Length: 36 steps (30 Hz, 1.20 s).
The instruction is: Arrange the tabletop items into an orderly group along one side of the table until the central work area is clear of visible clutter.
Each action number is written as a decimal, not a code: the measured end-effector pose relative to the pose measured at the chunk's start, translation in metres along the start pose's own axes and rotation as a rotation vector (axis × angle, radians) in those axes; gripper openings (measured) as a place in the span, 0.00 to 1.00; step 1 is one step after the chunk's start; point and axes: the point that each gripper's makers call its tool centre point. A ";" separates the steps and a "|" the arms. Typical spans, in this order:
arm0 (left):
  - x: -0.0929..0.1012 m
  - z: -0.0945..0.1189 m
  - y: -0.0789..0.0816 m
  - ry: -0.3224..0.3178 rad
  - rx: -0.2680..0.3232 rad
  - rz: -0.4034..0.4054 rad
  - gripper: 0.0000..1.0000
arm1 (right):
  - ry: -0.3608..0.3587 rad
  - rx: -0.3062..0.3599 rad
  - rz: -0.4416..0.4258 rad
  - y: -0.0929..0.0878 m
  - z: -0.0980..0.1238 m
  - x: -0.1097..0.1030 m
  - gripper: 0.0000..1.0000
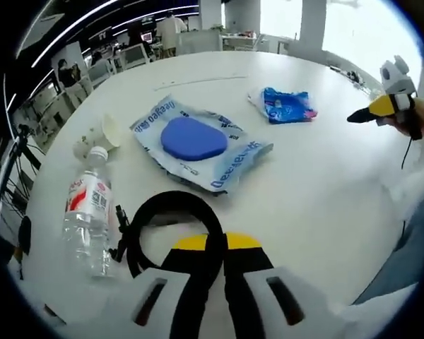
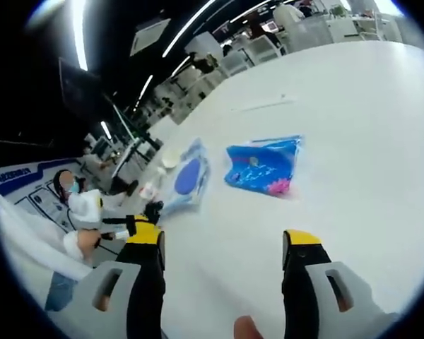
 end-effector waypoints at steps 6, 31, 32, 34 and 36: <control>-0.002 0.018 0.013 0.011 0.054 0.017 0.02 | 0.003 -0.004 -0.010 -0.003 -0.001 -0.002 0.65; 0.111 0.022 0.085 -0.201 0.152 -0.343 0.02 | -0.032 0.022 -0.034 -0.006 0.011 0.008 0.64; 0.117 0.019 0.087 -0.213 0.149 -0.366 0.02 | -0.036 0.025 -0.039 -0.006 0.012 0.010 0.64; 0.131 0.016 0.090 -0.241 0.151 -0.395 0.02 | -0.046 0.032 -0.053 -0.007 0.015 0.013 0.63; 0.143 0.014 0.092 -0.267 0.151 -0.430 0.02 | -0.050 0.036 -0.058 -0.008 0.016 0.015 0.63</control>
Point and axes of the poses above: the point that each gripper's makers call its tool centre point, and the gripper's own axes: z roughly backward along the fingers, x roughly to its right, y roughly out of its top, and after that the axes turned 12 degrees about z, right-handed
